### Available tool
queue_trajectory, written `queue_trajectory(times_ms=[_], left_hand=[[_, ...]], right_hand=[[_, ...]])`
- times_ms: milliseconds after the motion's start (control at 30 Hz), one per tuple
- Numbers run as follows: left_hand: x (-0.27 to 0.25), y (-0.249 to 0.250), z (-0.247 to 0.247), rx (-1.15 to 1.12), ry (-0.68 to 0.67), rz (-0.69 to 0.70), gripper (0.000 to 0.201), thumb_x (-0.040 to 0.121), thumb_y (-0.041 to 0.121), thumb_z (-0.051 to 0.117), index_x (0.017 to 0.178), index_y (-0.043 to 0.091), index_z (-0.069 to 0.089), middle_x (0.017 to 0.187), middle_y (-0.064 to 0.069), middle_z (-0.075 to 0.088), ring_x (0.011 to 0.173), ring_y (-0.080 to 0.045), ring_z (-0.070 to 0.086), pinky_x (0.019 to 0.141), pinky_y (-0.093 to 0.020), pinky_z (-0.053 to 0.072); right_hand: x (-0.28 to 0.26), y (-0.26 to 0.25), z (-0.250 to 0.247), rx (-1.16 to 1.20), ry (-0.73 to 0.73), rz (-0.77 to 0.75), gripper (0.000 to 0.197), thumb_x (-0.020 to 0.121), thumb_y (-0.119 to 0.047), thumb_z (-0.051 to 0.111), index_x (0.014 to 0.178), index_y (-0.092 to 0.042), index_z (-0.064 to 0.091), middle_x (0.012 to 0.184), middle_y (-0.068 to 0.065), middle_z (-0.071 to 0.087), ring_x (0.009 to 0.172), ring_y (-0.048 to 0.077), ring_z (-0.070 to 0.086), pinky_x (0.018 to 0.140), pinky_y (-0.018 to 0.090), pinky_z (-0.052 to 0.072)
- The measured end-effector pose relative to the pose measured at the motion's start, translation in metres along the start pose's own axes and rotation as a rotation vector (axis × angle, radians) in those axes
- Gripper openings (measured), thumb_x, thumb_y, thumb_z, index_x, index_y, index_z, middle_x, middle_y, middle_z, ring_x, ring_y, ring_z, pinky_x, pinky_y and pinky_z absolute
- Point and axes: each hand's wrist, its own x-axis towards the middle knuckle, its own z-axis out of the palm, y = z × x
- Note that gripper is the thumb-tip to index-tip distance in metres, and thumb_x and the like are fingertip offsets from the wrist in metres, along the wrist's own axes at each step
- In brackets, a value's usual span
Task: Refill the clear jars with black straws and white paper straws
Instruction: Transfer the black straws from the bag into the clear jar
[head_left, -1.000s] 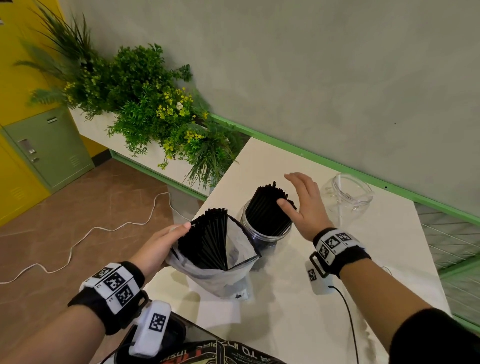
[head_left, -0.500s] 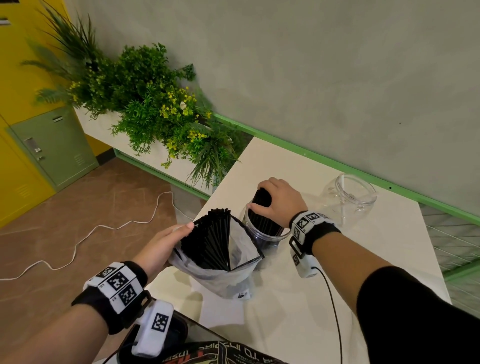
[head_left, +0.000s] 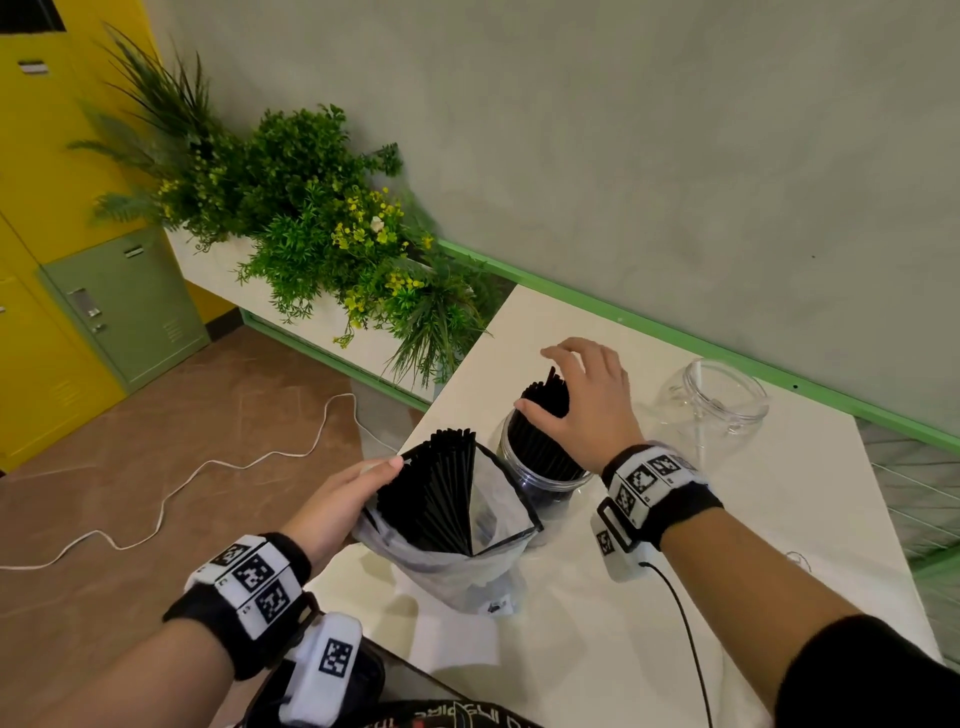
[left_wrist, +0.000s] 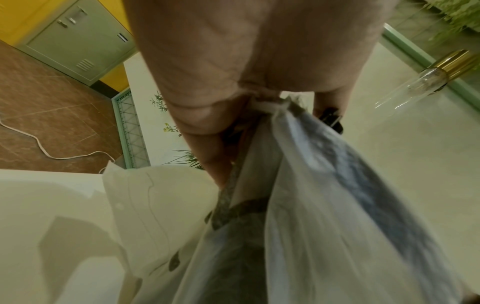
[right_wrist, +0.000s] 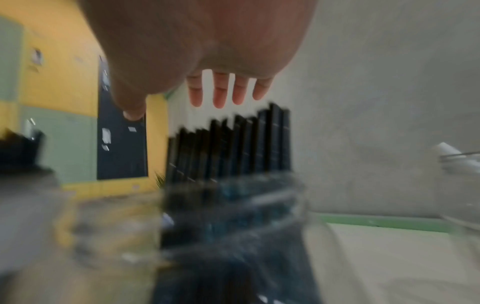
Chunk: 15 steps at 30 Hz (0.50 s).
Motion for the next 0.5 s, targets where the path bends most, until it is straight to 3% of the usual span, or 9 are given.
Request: queue_trajectory(times_ms=[100, 133, 200, 267, 333, 400, 500], left_hand=[[-0.001, 0.002, 0.003, -0.011, 0.016, -0.019, 0.041, 0.083, 0.048, 0.064, 0.111, 0.018, 0.068, 0.106, -0.003, 0.074, 0.104, -0.022, 0.068, 0.097, -0.043, 0.05], [-0.002, 0.003, 0.003, -0.013, 0.021, -0.016, 0.042, 0.08, 0.049, 0.065, 0.109, 0.019, 0.069, 0.105, -0.003, 0.074, 0.104, -0.023, 0.068, 0.096, -0.042, 0.05], [-0.002, 0.002, 0.003, -0.02, 0.033, -0.001, 0.069, 0.055, 0.066, 0.078, 0.105, 0.019, 0.071, 0.103, -0.004, 0.075, 0.1, -0.022, 0.07, 0.092, -0.041, 0.051], [-0.001, -0.001, 0.003, -0.01, 0.036, 0.001, 0.088, 0.037, 0.073, 0.081, 0.105, 0.019, 0.071, 0.104, -0.006, 0.074, 0.098, -0.023, 0.07, 0.091, -0.041, 0.051], [-0.002, -0.001, 0.004, -0.004, 0.03, -0.012, 0.074, 0.056, 0.068, 0.076, 0.11, 0.018, 0.069, 0.106, -0.007, 0.074, 0.101, -0.024, 0.069, 0.095, -0.044, 0.05], [-0.003, 0.0, 0.007, -0.006, 0.043, -0.03, 0.043, 0.082, 0.049, 0.063, 0.111, 0.017, 0.068, 0.106, -0.007, 0.074, 0.103, -0.025, 0.068, 0.097, -0.045, 0.049], [-0.004, 0.0, 0.008, 0.01, 0.051, -0.044, 0.032, 0.092, 0.038, 0.056, 0.112, 0.016, 0.067, 0.106, -0.007, 0.074, 0.104, -0.025, 0.068, 0.096, -0.042, 0.051]], right_hand=[[-0.026, -0.038, -0.014, 0.439, 0.046, 0.031, 0.052, 0.083, -0.051, 0.058, 0.121, -0.016, 0.055, 0.115, -0.001, 0.05, 0.107, 0.012, 0.047, 0.092, 0.026, 0.043], [-0.037, -0.052, -0.014, 0.572, -0.006, 0.054, 0.049, 0.083, -0.048, 0.061, 0.121, -0.018, 0.054, 0.112, -0.004, 0.051, 0.102, 0.008, 0.05, 0.087, 0.025, 0.046], [-0.059, -0.077, -0.007, 0.727, -0.165, 0.121, 0.055, 0.081, -0.045, 0.07, 0.127, -0.027, 0.046, 0.117, -0.007, 0.048, 0.104, 0.003, 0.05, 0.085, 0.022, 0.048], [-0.072, -0.089, 0.009, 0.79, -0.315, 0.201, 0.082, 0.075, -0.044, 0.078, 0.14, -0.031, 0.03, 0.131, -0.009, 0.039, 0.114, 0.001, 0.045, 0.095, 0.02, 0.044], [-0.074, -0.092, 0.026, 0.754, -0.384, 0.246, 0.111, 0.067, -0.05, 0.082, 0.15, -0.028, 0.012, 0.139, -0.01, 0.033, 0.124, 0.006, 0.039, 0.106, 0.027, 0.037], [-0.071, -0.093, 0.039, 0.677, -0.4, 0.249, 0.124, 0.061, -0.054, 0.084, 0.152, -0.026, 0.005, 0.14, -0.007, 0.033, 0.131, 0.013, 0.035, 0.113, 0.036, 0.031], [-0.071, -0.095, 0.051, 0.633, -0.394, 0.239, 0.117, 0.055, -0.058, 0.083, 0.148, -0.022, 0.022, 0.133, -0.004, 0.036, 0.13, 0.016, 0.035, 0.113, 0.04, 0.031]])
